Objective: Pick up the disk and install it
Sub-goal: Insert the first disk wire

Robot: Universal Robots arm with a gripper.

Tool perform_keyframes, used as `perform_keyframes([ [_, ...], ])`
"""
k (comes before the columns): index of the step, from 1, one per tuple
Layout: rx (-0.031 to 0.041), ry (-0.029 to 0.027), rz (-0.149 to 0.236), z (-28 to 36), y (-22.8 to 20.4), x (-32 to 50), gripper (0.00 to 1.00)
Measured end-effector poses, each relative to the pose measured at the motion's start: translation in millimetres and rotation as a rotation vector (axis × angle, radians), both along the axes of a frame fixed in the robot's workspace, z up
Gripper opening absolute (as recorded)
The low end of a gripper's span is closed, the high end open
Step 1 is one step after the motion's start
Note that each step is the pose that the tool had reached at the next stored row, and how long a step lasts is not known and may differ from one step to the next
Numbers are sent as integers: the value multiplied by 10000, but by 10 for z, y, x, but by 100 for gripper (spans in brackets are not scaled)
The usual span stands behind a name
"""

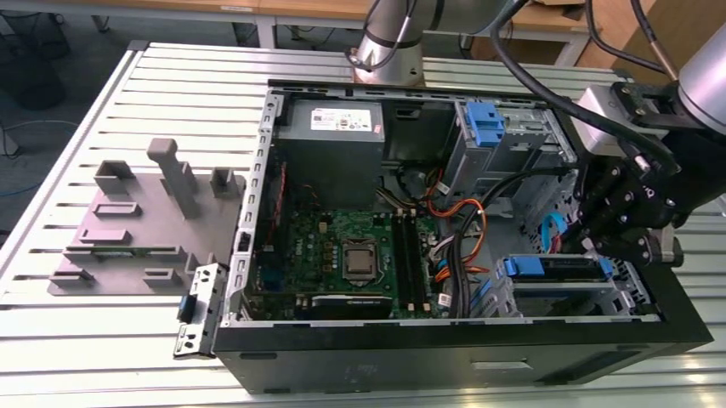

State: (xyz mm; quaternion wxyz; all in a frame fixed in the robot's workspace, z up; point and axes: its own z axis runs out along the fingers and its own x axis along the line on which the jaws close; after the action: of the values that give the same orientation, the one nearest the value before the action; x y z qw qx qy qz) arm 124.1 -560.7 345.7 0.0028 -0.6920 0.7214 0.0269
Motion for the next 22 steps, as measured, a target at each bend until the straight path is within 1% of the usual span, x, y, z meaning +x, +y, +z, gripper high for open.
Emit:
perform_keyframes([
  [2,-3,0,-2,0,-7,6,16],
  [5,-1,0,-6,-3,-34,12,16],
  [9,1,0,-6,-12,-54,13,16],
  [12,-1,0,-5,-23,-59,13,16],
  [15,-1,0,-5,-48,-59,13,16],
  [19,-3,0,-5,-50,-59,13,16],
  [22,1,0,-6,-57,-69,13,16],
])
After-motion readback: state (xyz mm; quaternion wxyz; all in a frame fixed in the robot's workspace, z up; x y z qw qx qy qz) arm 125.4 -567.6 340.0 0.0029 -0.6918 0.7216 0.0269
